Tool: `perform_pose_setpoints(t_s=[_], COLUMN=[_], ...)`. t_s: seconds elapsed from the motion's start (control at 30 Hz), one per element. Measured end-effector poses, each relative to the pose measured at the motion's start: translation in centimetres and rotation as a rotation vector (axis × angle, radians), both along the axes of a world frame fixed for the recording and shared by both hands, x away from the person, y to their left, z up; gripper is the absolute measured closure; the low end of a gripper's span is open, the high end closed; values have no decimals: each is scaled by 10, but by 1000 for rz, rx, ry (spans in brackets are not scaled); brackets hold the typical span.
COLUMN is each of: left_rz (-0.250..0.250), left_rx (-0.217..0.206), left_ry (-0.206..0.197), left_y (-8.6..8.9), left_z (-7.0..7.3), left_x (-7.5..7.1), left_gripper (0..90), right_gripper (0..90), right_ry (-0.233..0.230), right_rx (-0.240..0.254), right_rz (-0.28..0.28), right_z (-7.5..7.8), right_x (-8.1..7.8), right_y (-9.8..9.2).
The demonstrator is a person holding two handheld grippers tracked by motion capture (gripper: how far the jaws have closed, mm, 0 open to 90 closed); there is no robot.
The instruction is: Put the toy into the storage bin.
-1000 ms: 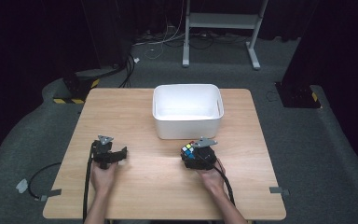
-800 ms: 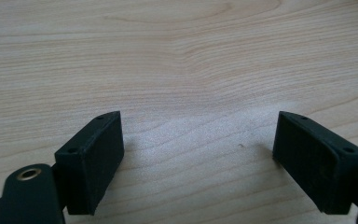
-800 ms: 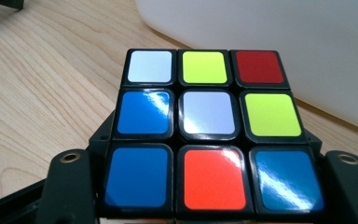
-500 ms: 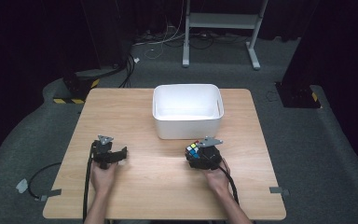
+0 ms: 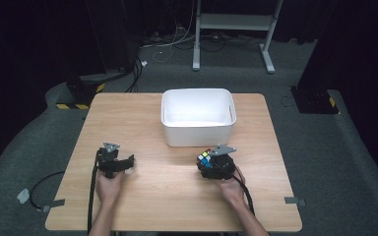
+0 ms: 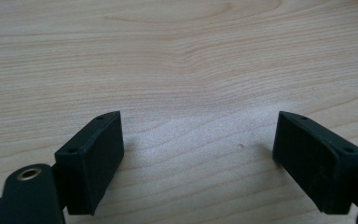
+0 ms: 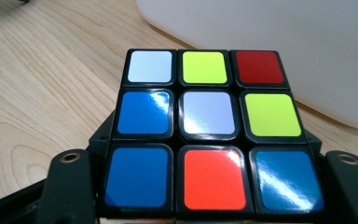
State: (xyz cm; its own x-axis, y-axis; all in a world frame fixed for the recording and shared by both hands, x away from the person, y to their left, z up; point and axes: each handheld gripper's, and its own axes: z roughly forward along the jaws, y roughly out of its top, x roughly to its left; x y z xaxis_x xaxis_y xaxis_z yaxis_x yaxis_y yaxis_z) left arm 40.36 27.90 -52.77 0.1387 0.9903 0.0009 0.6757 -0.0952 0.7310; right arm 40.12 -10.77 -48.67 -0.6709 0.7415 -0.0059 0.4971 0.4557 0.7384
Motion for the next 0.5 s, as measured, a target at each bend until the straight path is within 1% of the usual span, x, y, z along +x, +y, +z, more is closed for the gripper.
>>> perform_pose_setpoints(t_s=[0.13,0.4,0.5], left_rz=[0,0,0], left_rx=[0,-1,0], left_ry=[0,0,0], left_y=[0,0,0], left_z=[0,0,0], left_x=[0,0,0], left_gripper=[165,166,165], right_gripper=[338,338,338], right_ry=[0,-1,-18], right_rx=[-13,-8,-11], right_rz=[7,6,3], right_z=[2,6,8], right_x=[-1,-2,-3], right_y=[-1,-3,-4])
